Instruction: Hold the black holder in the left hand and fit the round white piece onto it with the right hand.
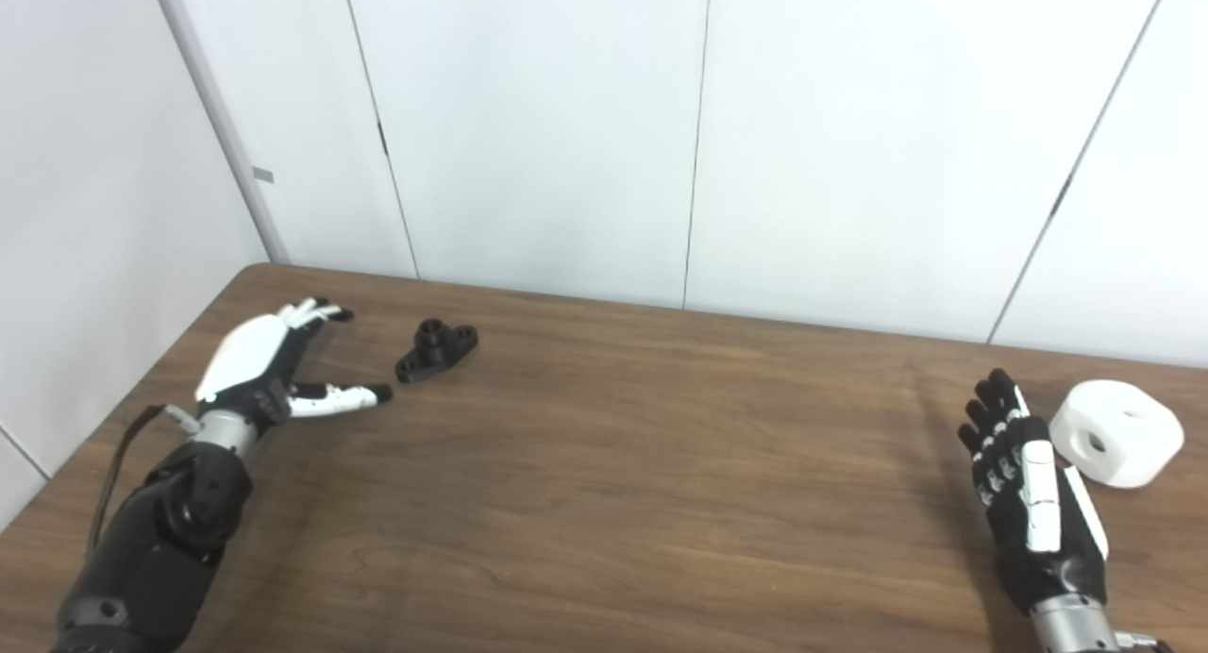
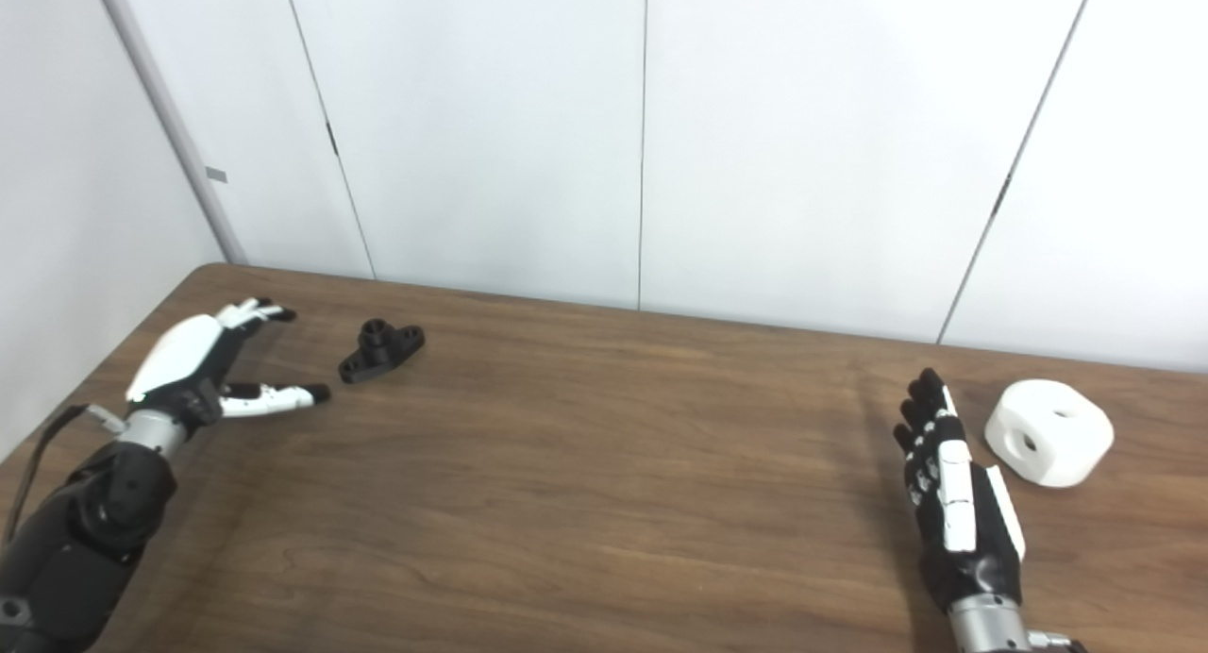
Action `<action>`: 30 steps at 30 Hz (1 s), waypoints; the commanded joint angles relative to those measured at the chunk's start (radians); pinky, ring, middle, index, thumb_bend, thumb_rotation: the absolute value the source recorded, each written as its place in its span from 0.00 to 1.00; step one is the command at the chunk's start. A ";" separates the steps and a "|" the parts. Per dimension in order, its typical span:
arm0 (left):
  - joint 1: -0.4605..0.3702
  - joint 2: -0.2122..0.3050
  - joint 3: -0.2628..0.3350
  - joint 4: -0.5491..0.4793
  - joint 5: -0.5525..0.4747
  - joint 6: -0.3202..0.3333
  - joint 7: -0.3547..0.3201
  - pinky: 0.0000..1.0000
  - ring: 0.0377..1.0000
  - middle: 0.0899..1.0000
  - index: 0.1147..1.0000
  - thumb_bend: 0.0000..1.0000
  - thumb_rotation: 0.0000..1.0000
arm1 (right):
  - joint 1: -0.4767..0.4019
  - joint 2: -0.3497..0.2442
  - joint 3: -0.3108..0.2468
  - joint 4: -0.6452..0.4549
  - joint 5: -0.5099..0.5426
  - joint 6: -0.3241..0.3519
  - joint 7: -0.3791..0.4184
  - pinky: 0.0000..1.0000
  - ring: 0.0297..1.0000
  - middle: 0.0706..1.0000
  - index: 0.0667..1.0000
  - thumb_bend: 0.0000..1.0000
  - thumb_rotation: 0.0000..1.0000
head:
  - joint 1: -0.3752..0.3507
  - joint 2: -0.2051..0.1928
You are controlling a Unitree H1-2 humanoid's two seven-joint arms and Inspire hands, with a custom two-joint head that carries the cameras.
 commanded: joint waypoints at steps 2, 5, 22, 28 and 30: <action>-0.057 0.055 -0.003 0.004 -0.008 -0.008 0.002 1.00 1.00 0.95 0.81 0.99 0.50 | 0.047 0.005 -0.002 0.065 0.005 -0.032 0.011 1.00 1.00 1.00 1.00 0.32 1.00 | 0.005 0.003; -0.071 0.058 -0.016 0.021 -0.011 0.004 -0.017 1.00 1.00 0.95 0.80 0.99 0.48 | 0.050 0.007 -0.004 0.055 0.001 -0.018 0.001 1.00 1.00 1.00 1.00 0.33 1.00 | 0.008 0.003; -0.105 0.049 -0.076 0.085 -0.018 0.012 -0.031 1.00 1.00 0.95 0.81 1.00 0.52 | 0.056 -0.010 -0.030 0.048 0.032 -0.023 0.019 1.00 1.00 1.00 1.00 0.33 1.00 | 0.069 -0.004; -0.119 0.054 -0.083 0.125 -0.019 0.006 -0.029 1.00 1.00 0.94 0.80 0.99 0.51 | 0.058 -0.004 -0.033 0.041 0.024 -0.030 0.012 1.00 1.00 1.00 1.00 0.33 1.00 | 0.067 -0.001; -0.123 0.054 -0.086 0.139 -0.019 0.003 -0.029 1.00 1.00 0.94 0.80 1.00 0.52 | 0.060 -0.003 -0.032 0.032 0.022 -0.021 0.009 1.00 1.00 1.00 1.00 0.34 1.00 | 0.070 -0.003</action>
